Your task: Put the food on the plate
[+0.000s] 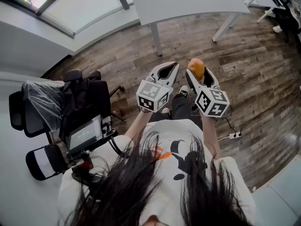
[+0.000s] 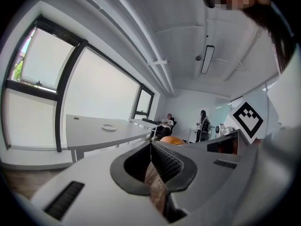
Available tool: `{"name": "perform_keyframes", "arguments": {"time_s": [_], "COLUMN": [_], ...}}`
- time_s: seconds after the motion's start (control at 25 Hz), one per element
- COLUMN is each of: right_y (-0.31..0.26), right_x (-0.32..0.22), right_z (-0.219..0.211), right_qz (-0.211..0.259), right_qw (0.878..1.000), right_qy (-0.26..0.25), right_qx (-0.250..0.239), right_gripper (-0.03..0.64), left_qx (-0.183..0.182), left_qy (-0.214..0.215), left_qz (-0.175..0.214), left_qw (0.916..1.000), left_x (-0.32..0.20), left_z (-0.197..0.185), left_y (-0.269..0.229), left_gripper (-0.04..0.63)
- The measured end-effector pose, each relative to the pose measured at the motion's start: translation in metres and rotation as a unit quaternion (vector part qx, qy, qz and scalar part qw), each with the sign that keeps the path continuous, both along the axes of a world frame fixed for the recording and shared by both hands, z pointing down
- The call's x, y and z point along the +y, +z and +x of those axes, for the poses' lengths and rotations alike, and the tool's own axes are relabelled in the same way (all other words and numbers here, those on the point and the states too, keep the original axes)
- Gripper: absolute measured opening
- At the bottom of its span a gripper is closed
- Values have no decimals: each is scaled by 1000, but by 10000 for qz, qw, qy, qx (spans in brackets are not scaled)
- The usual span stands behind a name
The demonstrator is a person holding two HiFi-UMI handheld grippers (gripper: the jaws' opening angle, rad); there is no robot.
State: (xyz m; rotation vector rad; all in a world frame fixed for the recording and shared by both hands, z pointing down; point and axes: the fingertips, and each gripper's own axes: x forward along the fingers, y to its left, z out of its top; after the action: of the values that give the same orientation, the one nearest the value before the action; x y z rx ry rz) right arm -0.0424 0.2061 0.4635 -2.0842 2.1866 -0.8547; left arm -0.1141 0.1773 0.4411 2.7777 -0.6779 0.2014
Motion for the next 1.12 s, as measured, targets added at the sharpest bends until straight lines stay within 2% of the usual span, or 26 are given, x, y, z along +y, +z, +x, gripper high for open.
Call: {"name": "perform_keyframes", "arguments": {"time_s": [0.28,0.76,1.12], "right_y": [-2,-6,-5], "right_x": [-45,-126,-163], "right_z": [35,105,153], "right_qz": [46,61,134], "right_qw": [9999,9993,9988], "right_qy": [-125,-348,-422], "right_qx": [-14,-78,-221], "right_gripper": [339,339,339], "left_qx": [5,-52,-151], "left_qy": [-197,-289,-302], "left_qz": [7,33,115], "left_qw": [9998,9996,9994], "left_x": [-45,-121,-153], "left_z": [30,107,158], "left_y": [-2,-7,-8], "left_gripper": [5,5,6]}}
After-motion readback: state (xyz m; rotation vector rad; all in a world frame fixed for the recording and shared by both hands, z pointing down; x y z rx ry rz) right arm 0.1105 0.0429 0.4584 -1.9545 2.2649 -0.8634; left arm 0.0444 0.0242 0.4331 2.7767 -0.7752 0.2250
